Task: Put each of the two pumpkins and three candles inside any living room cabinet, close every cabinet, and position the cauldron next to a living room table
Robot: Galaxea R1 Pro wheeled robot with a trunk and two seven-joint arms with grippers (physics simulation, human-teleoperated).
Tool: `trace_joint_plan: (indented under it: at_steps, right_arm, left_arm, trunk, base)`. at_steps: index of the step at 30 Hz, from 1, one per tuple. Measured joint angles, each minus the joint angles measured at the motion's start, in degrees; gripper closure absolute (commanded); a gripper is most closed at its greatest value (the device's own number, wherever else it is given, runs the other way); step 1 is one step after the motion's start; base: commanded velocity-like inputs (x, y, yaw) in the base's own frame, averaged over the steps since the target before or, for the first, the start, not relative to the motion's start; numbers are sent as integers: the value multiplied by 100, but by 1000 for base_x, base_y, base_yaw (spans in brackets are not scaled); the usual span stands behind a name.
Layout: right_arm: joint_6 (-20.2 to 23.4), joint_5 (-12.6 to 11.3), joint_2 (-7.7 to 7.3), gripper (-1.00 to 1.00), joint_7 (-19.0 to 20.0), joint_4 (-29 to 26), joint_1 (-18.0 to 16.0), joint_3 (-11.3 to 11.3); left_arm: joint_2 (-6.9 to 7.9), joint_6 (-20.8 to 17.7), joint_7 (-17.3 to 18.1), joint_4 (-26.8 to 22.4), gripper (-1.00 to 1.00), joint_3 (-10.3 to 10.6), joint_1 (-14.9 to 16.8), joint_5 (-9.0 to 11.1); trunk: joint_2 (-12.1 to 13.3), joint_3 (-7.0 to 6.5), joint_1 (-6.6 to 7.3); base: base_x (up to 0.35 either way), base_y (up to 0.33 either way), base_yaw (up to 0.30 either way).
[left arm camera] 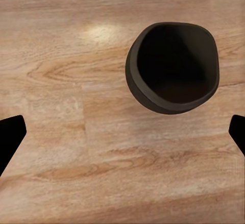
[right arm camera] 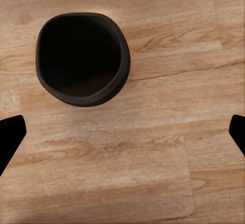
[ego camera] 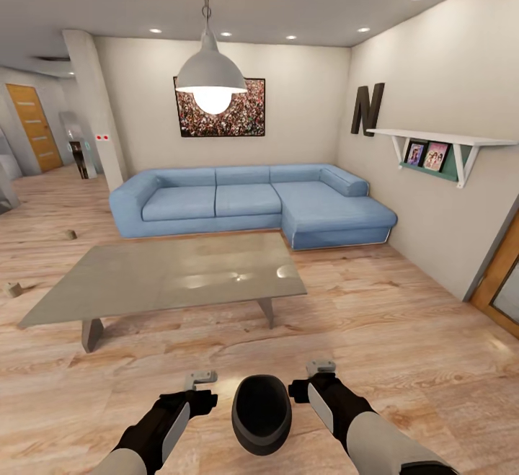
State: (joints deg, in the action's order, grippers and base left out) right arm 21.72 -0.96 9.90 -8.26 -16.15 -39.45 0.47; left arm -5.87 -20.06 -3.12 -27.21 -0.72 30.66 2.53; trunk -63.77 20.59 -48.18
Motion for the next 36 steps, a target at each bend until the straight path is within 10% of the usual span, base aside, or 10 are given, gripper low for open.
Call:
trace_joint_plan:
  at_steps: [21,36]
  right_arm:
    - [9,25,-19,-100,624,-8,0,0]
    - [-5,29,-33,-100,634,-8,0,0]
  left_arm:
    - [-24,9,104,-10,-100,-8,0,14]
    - [-2,38,1040,42,-100,7,0,2]
  trunk:
    - [-843,377,-461]
    - [-1445,647,-791]
  base:
    - [0,0,0]
    - [0,0,0]
